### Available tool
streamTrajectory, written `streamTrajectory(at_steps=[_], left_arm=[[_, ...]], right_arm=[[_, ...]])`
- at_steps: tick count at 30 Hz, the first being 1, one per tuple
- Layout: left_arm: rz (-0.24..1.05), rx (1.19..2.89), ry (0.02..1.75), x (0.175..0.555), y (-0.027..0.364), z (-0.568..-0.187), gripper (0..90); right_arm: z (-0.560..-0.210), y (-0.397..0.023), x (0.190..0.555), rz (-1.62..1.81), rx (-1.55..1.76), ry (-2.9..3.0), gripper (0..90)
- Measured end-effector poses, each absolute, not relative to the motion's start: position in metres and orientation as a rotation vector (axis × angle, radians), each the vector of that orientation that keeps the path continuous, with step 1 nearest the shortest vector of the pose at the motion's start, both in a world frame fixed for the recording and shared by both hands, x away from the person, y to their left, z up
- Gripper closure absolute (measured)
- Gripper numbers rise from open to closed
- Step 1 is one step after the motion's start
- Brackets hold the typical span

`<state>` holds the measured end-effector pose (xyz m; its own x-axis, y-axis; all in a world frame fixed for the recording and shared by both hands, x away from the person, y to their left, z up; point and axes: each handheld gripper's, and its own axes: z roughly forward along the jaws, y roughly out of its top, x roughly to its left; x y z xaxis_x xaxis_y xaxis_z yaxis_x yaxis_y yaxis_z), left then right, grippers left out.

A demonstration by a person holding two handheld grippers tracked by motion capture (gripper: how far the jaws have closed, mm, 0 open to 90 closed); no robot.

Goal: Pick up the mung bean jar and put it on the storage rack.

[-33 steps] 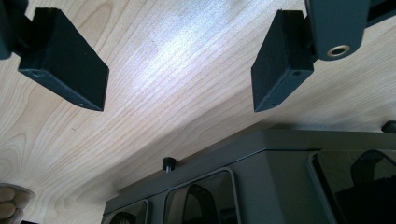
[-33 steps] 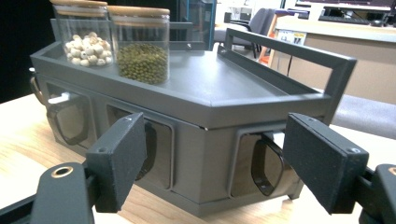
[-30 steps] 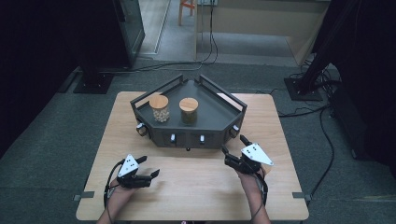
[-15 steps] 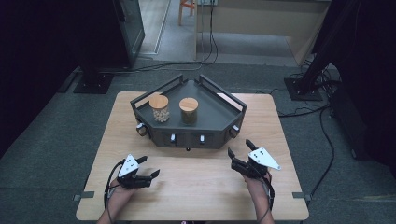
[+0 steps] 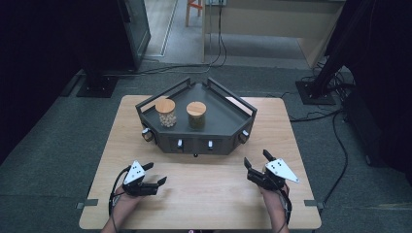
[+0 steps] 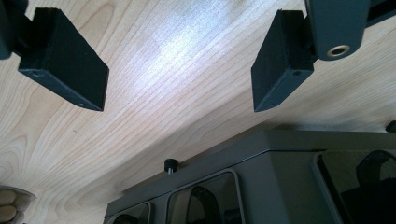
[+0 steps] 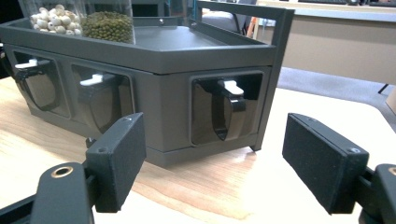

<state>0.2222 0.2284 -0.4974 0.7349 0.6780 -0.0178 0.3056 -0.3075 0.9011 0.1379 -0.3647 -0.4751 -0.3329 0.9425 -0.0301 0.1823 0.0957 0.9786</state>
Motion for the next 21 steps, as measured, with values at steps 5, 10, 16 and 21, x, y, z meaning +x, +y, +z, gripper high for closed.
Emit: streamTrajectory(at_steps=[5, 10, 16, 21], left_arm=[[0.453, 1.907, 0.754, 0.222, 0.228, -0.498, 18.7], [0.453, 1.906, 0.755, 0.222, 0.228, -0.498, 18.7], [0.45, 1.906, 0.755, 0.222, 0.228, -0.498, 18.7], [0.452, 1.91, 0.753, 0.222, 0.227, -0.497, 18.7]], right_arm=[[-0.478, -0.367, 0.134, 1.281, 1.133, 1.626, 21.5], [-0.479, -0.372, 0.129, 1.269, 1.147, 1.619, 21.5], [-0.483, -0.377, 0.124, 1.257, 1.17, 1.612, 21.5], [-0.486, -0.38, 0.12, 1.254, 1.186, 1.604, 21.5]])
